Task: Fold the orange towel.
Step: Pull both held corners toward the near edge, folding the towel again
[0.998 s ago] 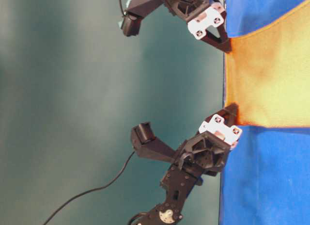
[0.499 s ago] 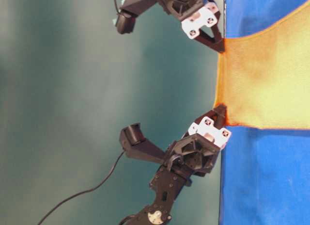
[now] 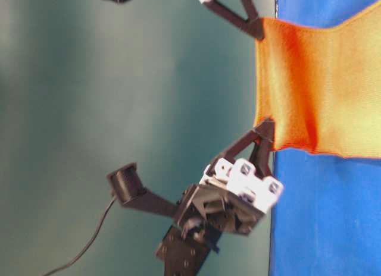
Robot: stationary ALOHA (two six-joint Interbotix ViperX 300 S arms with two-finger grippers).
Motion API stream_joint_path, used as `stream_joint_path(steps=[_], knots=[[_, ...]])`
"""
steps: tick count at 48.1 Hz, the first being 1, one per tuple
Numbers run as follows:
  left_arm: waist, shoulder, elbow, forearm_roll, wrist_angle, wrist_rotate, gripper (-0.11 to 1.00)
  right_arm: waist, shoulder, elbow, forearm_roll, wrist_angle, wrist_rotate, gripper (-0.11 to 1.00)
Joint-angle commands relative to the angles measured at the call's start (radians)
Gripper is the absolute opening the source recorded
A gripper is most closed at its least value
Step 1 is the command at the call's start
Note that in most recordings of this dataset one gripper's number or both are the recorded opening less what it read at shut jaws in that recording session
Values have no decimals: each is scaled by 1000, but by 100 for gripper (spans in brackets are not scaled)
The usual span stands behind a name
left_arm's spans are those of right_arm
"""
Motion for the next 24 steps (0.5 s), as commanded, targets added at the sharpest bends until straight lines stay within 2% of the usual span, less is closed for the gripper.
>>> stream_joint_path(steps=[1, 13, 24], knots=[[-44, -32, 17, -2, 2, -11, 3, 51, -34, 17, 28, 23, 0, 4], [-175, -17, 46, -2, 31, -38, 3, 189, -5, 28, 95, 38, 0, 4], [-210, 80, 37, -2, 17, -46, 3, 238, 95, 21, 149, 11, 0, 4]])
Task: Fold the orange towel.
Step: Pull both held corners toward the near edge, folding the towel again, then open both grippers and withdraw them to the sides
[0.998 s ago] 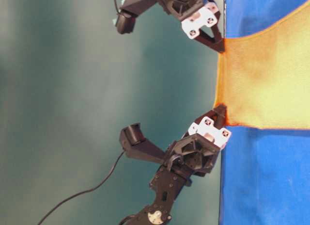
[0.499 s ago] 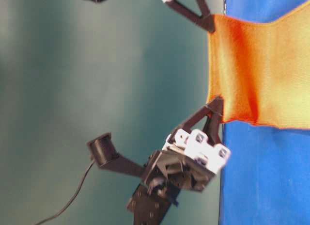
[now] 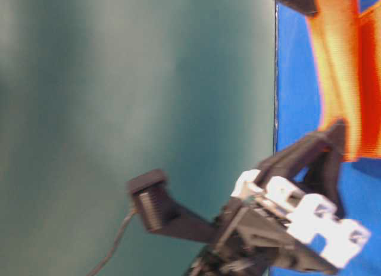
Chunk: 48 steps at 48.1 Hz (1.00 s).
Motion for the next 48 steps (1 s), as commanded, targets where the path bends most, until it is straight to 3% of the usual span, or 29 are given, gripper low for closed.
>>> stream_joint_path(steps=[1, 7, 22, 28, 30, 34, 36, 40, 48], knots=[[-20, 20, 0, 3, -2, -8, 3, 5, 29, -2, 23, -15, -2, 4], [-20, 43, -3, 2, -2, -18, 3, 15, 72, -5, 52, -41, -2, 4], [-26, 41, -6, 2, -5, -32, 4, 57, 89, -21, 71, -55, -2, 4], [-32, 40, -14, 2, -5, -32, 24, 71, 95, -34, 83, -57, -2, 5], [-34, 37, -14, 3, -5, -32, 35, 78, 97, -38, 87, -57, -2, 11], [-34, 21, -9, 3, 5, -32, 60, 98, 97, -52, 87, -51, -3, 36], [-34, 3, -3, 3, 14, -31, 68, 109, 94, -60, 87, -44, -5, 48], [-34, -38, 5, 3, 43, -31, 68, 123, 78, -72, 86, -21, -5, 66], [-37, -184, 26, 3, 153, -29, 61, 129, -11, -92, 81, 78, -15, 61]])
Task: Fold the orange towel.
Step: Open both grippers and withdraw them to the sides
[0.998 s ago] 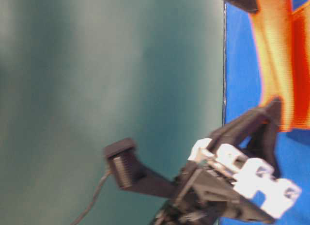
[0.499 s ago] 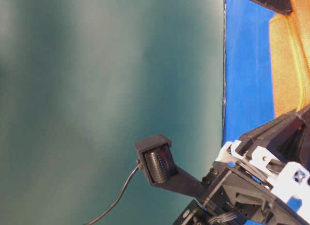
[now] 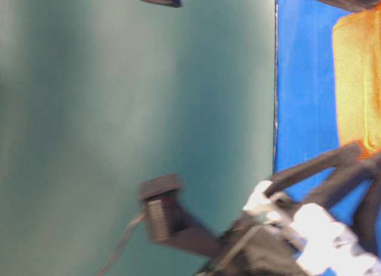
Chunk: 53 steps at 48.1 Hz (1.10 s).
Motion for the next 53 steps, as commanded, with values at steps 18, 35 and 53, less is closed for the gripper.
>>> stream_joint_path(steps=[18, 35, 53], knots=[[-8, -474, 193, 2, 115, 15, 60, -17, -410, 48, -121, 106, -5, 62], [-9, -876, 431, 0, 57, 14, 60, -97, -752, 156, -236, 150, -5, 61], [-9, -1172, 632, 2, 60, -14, 60, -149, -856, 359, -245, 23, 3, 61]])
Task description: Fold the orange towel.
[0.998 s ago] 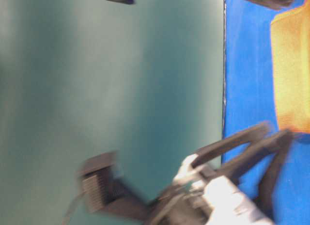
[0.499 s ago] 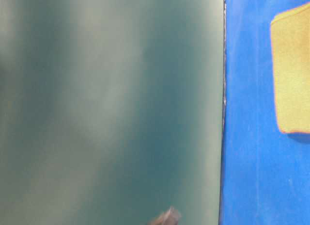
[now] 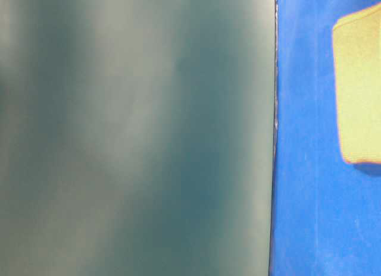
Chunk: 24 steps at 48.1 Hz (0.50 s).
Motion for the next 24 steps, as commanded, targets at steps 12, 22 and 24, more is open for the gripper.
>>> stream_joint_path(steps=[12, 22, 24], knots=[[-3, -57, 66, 0, 3, -44, 60, -5, 38, 46, 14, -97, 3, 61], [-5, -60, 66, 2, 5, -46, 60, -5, 46, 48, 12, -103, 3, 61], [-3, -60, 66, 0, 5, -48, 60, -5, 46, 48, 14, -103, 3, 61]])
